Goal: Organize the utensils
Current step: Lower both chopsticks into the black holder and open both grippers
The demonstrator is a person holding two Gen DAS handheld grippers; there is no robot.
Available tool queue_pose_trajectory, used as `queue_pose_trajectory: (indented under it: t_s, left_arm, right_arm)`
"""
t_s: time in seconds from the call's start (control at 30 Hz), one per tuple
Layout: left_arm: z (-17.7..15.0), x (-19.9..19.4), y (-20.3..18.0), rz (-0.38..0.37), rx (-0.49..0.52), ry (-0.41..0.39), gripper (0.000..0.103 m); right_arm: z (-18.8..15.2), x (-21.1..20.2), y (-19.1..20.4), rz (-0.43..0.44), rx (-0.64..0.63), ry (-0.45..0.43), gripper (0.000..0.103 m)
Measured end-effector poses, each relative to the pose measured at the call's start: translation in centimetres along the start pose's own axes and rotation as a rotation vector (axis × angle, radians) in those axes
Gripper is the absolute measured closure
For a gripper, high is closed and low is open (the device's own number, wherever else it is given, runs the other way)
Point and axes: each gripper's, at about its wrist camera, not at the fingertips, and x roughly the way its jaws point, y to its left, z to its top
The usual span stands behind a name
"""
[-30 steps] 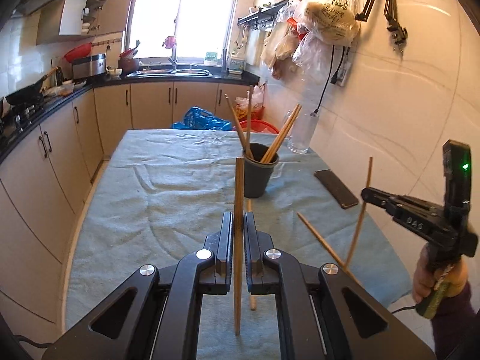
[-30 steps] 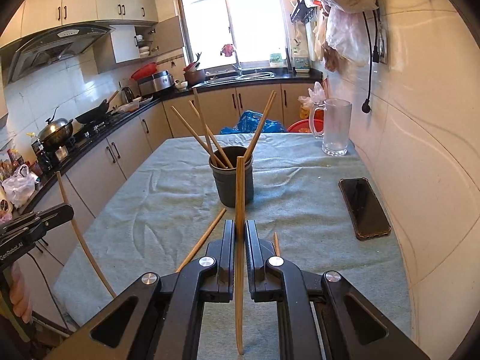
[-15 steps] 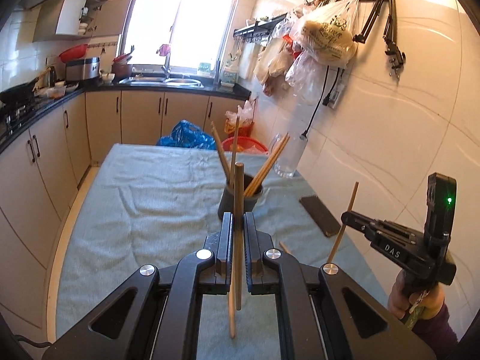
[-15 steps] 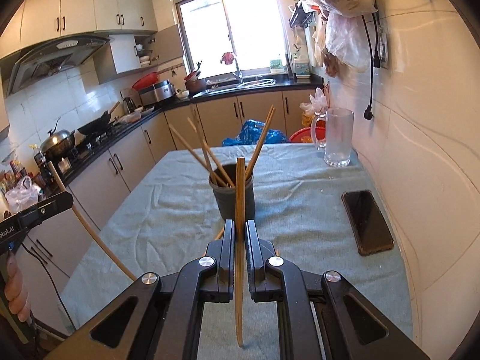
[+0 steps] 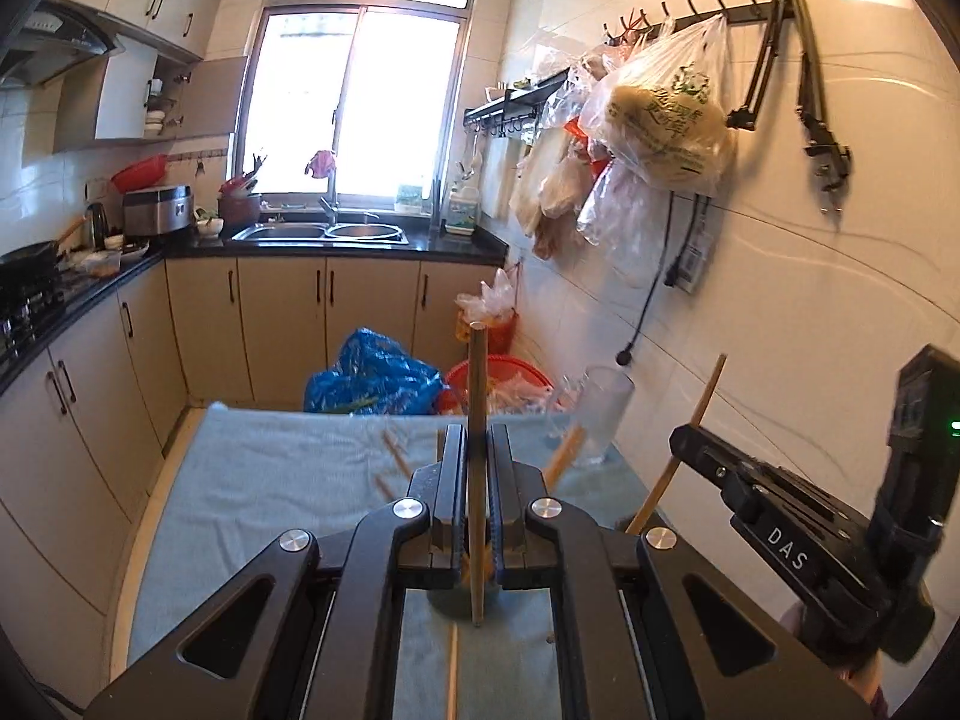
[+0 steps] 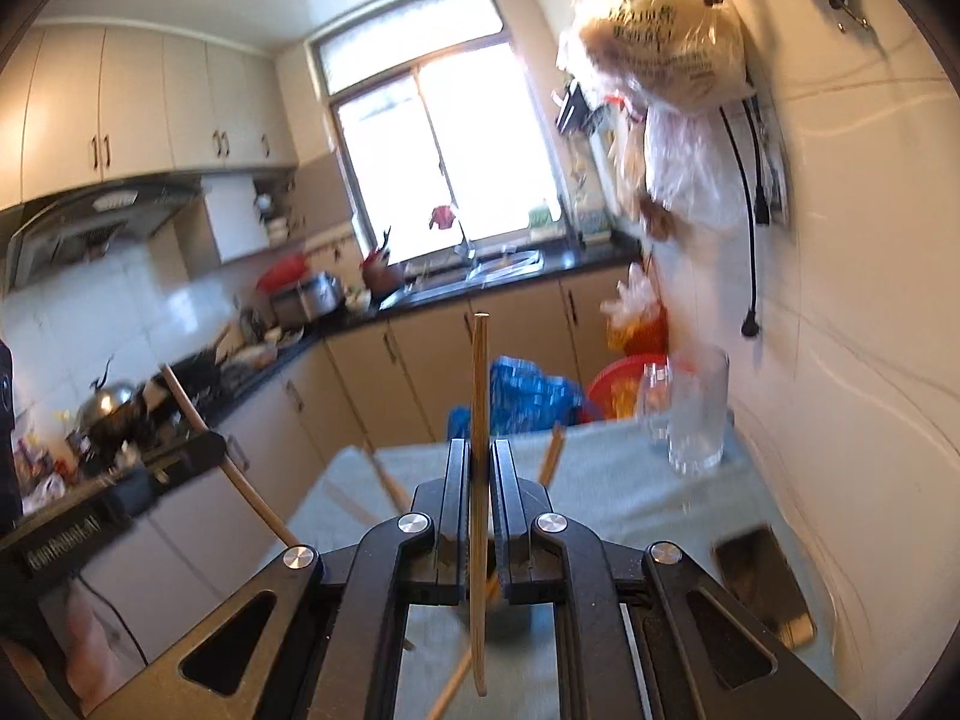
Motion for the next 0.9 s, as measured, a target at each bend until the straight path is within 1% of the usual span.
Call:
queue_pose_trajectory:
  t_s: [0.13, 0.23, 0.33, 0.43, 0.57, 0.7, 0.77, 0.8, 0.83, 0.9]
  left_arm:
    - [1.4, 3.7, -0.4, 0.011, 0.003, 0.021, 0.097]
    - [1.5, 6.5, -0.7, 0.041, 0.019, 0.042, 0.097]
    - [0.9, 9.1, -0.4, 0.048, 0.013, 0.093, 0.097]
    - [-0.1, 10.7, 0.0, 0.046, 0.01, 0.135, 0.097]
    - [-0.9, 11.6, 0.4, 0.04, -0.007, 0.166, 0.097]
    - [-1.2, 10.9, 0.5, 0.04, -0.018, 0.162, 0.096]
    - [-1.2, 10.3, 0.4, 0.039, -0.014, 0.153, 0.09]
    - [-1.3, 9.8, 0.4, 0.042, -0.012, 0.145, 0.084]
    - [-1.3, 9.3, 0.2, 0.046, -0.009, 0.136, 0.079]
    - [-1.3, 8.2, -0.1, 0.055, 0.0, 0.117, 0.076]
  right_arm:
    - [1.5, 2.9, 0.0, -0.011, 0.029, -0.044, 0.096]
    - [1.7, 4.8, -0.3, -0.028, 0.043, -0.055, 0.096]
    - [1.3, 6.8, -0.9, -0.038, 0.061, -0.032, 0.096]
    - [0.2, 8.7, -1.7, -0.049, 0.072, 0.013, 0.096]
    - [-0.9, 10.2, -2.4, -0.049, 0.075, 0.075, 0.095]
    - [-1.8, 10.9, -2.9, -0.036, 0.092, 0.12, 0.094]
    - [-1.9, 11.0, -3.0, -0.028, 0.102, 0.136, 0.088]
    - [-1.8, 11.0, -3.2, -0.027, 0.108, 0.138, 0.077]
    - [-1.8, 10.8, -3.3, -0.023, 0.116, 0.137, 0.069]
    - [-1.8, 10.4, -3.3, -0.021, 0.117, 0.131, 0.067]
